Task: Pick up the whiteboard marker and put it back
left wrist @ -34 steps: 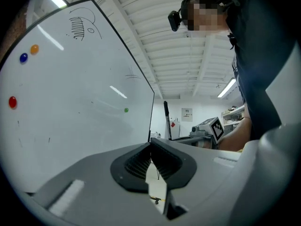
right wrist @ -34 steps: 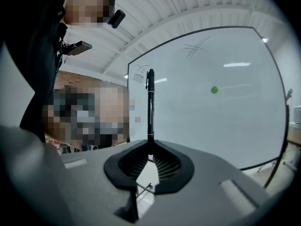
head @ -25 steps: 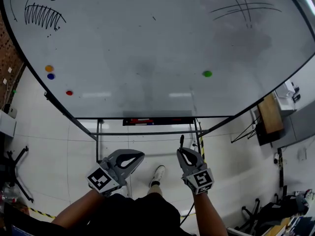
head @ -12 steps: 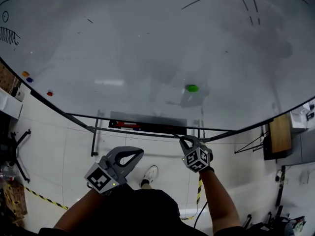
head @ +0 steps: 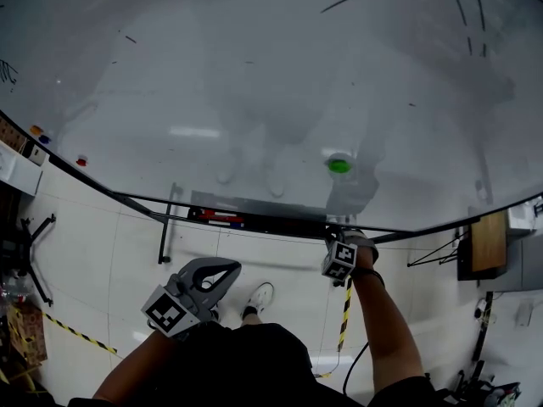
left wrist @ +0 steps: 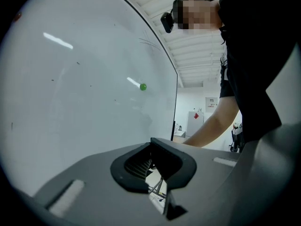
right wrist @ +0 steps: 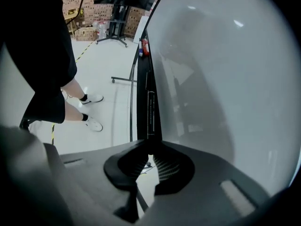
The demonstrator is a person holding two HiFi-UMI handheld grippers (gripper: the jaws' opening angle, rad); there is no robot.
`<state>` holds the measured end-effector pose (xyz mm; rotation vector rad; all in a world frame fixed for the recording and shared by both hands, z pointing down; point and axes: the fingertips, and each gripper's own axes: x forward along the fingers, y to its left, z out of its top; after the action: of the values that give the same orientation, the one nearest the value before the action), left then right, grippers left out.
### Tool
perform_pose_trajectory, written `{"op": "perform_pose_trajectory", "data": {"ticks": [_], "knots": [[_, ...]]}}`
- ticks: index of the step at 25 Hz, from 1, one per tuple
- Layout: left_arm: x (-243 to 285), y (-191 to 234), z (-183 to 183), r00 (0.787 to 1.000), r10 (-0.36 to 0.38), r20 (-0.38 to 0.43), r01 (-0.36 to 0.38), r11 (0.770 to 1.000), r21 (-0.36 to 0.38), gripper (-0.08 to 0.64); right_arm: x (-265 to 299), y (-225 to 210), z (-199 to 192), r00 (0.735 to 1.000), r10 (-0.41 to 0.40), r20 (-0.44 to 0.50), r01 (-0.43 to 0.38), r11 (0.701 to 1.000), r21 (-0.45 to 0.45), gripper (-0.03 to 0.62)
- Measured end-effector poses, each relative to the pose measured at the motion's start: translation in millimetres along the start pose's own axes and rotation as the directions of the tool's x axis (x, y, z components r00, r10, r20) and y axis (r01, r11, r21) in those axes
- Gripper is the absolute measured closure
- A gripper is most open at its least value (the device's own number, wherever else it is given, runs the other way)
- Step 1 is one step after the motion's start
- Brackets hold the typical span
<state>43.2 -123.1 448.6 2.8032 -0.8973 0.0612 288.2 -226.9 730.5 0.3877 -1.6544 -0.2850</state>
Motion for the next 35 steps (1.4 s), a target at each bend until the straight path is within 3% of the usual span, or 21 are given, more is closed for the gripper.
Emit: {"op": "perform_pose_trajectory", "data": {"ticks": [8,15,24,27,31,35], "knots": [[-6,7,-5,1.000,0.013,-0.002,-0.013,1.000,-0.016,0.558,15,-2,-6,0.993,-0.017,-0.116,0.017,1.000,0.002,0.565],[-12,11,-13,1.000,0.019,-0.006,-0.019,1.000,-0.025,0.558,24,-2,-8,0.991,-0.047,-0.121,0.051,0.998,0.029,0.563],[-20,12,-15,1.000,0.021,0.003,-0.021,1.000,-0.023,0.558,11,-8,-3,0.990,-0.093,-0.102,0.105,0.988,0.117,0.463],[-24,15,-13,1.000,0.024,0.002,-0.023,0.999,-0.024,0.558,-14,-11,4,0.986,-0.160,-0.039,0.165,0.964,0.209,0.463],[-30,24,-9,1.000,0.018,0.012,-0.018,1.000,-0.017,0.558,-51,-24,11,0.954,-0.300,-0.009,0.287,0.905,0.313,0.463],[-32,29,-4,1.000,-0.005,0.017,0.005,1.000,0.009,0.558,-60,-35,10,0.939,-0.343,-0.014,0.322,0.867,0.380,0.463]]}}
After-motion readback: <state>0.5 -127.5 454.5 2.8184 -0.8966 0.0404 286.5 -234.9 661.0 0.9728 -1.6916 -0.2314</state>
